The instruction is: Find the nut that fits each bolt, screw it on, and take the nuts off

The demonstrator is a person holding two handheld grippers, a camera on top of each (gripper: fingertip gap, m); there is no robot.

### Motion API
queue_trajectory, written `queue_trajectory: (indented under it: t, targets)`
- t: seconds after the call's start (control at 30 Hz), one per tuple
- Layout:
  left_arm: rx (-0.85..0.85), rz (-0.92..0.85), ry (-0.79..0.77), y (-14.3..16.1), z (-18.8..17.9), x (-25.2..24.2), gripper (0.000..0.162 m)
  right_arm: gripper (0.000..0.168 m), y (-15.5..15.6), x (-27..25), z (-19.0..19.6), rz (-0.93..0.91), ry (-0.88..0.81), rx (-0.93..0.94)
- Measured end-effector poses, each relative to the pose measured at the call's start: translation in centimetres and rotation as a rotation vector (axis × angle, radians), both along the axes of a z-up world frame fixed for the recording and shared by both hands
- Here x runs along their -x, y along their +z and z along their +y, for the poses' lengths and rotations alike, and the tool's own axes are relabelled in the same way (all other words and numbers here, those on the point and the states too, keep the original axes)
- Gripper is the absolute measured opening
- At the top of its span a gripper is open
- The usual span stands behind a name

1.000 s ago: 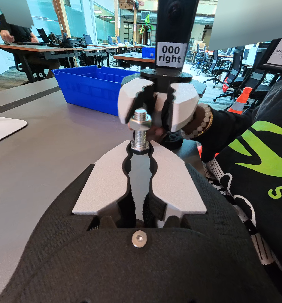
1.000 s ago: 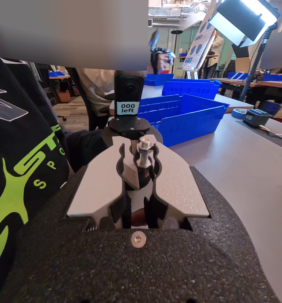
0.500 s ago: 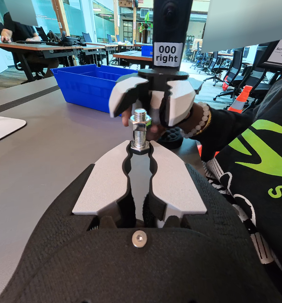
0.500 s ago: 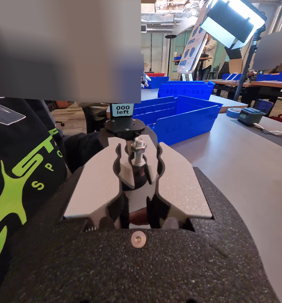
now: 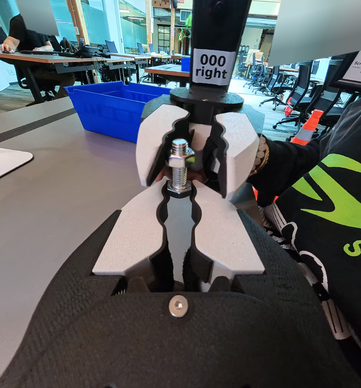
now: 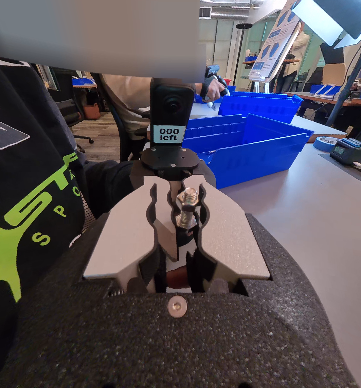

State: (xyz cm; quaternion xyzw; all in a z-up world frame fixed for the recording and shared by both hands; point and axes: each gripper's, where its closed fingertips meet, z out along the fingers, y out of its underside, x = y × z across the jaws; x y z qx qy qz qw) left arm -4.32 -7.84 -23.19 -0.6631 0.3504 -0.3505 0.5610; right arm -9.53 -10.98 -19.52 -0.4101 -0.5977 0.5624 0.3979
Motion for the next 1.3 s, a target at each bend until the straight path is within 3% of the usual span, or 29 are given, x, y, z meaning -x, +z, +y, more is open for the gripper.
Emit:
queue_trajectory:
  t: [0.27,0.4,0.47,0.57,0.7,0.9,1.3]
  targets:
    - [0.0,-0.003,0.002,0.0,0.0,0.0,0.018,0.035,0.1,-1.7,0.9,0.018,-0.077,0.012]
    - [-0.003,-0.002,0.002,0.0,0.0,0.0,0.018,0.025,0.1,-2.7,1.2,0.027,-0.105,0.023]
    - [0.0,-0.005,0.008,0.0,0.1,0.1,0.018,0.013,0.3,-3.6,0.5,0.033,-0.056,0.033]
    - [0.002,-0.007,0.006,0.0,0.1,0.1,0.018,0.009,0.4,-4.6,-0.3,0.018,-0.013,0.033]
    - [-0.002,0.0,0.005,0.0,0.1,0.0,0.018,0.018,1.2,-4.5,1.1,0.046,-0.09,0.021]
    - [-0.005,0.01,0.001,-0.1,-0.1,-0.1,0.018,0.045,1.0,-1.7,1.5,0.049,-0.083,0.048]
    - [0.001,0.001,0.003,0.0,-0.1,0.0,0.018,0.038,0.2,0.1,0.0,0.011,-0.005,0.016]
